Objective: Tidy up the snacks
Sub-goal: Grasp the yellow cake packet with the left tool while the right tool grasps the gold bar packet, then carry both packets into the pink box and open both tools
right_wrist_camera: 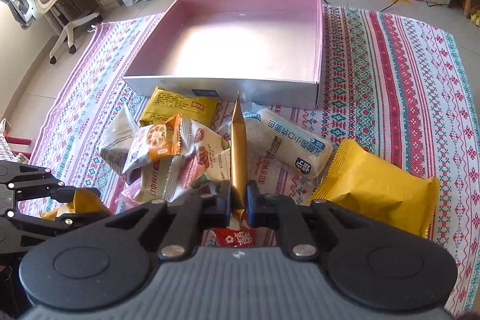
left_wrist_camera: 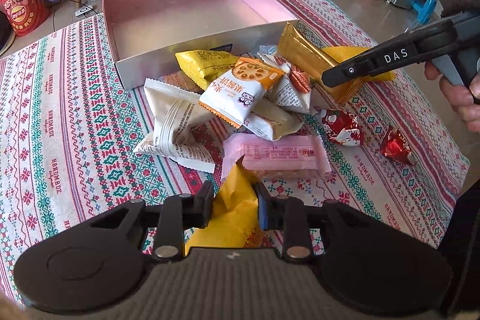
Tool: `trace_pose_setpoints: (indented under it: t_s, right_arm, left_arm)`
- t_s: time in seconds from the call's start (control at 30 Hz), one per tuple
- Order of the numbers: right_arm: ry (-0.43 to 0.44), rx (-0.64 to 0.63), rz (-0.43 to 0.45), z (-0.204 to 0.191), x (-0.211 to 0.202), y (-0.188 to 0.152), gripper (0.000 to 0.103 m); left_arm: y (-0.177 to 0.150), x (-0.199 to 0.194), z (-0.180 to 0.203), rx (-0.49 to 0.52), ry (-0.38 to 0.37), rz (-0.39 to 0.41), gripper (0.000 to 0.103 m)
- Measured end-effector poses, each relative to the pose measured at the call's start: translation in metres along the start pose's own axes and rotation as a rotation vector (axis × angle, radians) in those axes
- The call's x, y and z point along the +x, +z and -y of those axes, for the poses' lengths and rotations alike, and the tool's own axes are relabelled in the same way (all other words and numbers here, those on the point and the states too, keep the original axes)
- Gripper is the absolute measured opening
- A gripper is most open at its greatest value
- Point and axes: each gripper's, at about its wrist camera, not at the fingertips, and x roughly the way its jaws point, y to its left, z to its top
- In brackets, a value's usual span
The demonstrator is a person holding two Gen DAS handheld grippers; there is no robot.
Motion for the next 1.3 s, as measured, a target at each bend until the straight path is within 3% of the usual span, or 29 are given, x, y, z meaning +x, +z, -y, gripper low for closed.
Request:
trace_pose_setpoints:
  t_s: [0.17, 0.33, 0.5, 0.6, 0.63, 0.7, 0.8, 0.83, 0.97, 1.07, 1.13, 1.3]
  right_arm:
    - [0.023, 0.01, 0.027, -0.001, -0.007, 0.003, 0.009]
    - [0.033, 0.02, 0.046, -0.001, -0.012, 0.003, 0.009]
    - [0.033, 0.015, 0.021, -0.003, -0.006, 0.003, 0.009]
    - [0.01, 0.014, -0.018, -0.004, 0.005, 0.0, 0.012]
    - [0.005, 0.019, -0.036, -0.002, 0.01, -0.001, 0.014]
    - [-0.01, 0.028, -0.063, 0.0, 0.02, -0.003, 0.015]
    - [-0.012, 0.043, -0.086, 0.002, 0.031, -0.004, 0.018]
    - [-0.012, 0.046, -0.091, 0.002, 0.034, -0.004, 0.018]
    - [-0.02, 0.047, -0.093, 0.004, 0.038, -0.004, 0.019]
    - [-0.027, 0.043, -0.079, 0.005, 0.035, -0.004, 0.017]
    - [-0.03, 0.043, -0.068, 0.003, 0.033, -0.005, 0.012]
    - [-0.034, 0.031, -0.045, 0.003, 0.022, -0.005, 0.009]
  left_arm:
    - [0.005, -0.011, -0.003, -0.017, -0.001, 0.035, 0.031]
    - [0.008, -0.013, -0.001, -0.033, 0.001, 0.057, 0.021]
    - [0.007, -0.002, 0.002, -0.009, -0.031, 0.013, 0.021]
    - [0.003, 0.009, 0.005, 0.014, -0.018, -0.045, 0.029]
    - [0.001, 0.014, 0.005, 0.023, -0.006, -0.068, 0.04]
    - [-0.002, 0.018, 0.004, 0.034, 0.004, -0.089, 0.046]
    - [-0.007, 0.022, 0.005, 0.065, -0.002, -0.144, 0.063]
    - [-0.009, 0.025, 0.005, 0.075, 0.003, -0.167, 0.064]
    - [-0.018, 0.033, 0.004, 0.098, 0.028, -0.229, 0.064]
    - [-0.021, 0.031, 0.0, 0.087, 0.038, -0.215, 0.06]
    - [-0.024, 0.028, -0.004, 0.061, 0.033, -0.197, 0.051]
    - [-0.024, 0.015, -0.011, 0.026, 0.018, -0.139, 0.045]
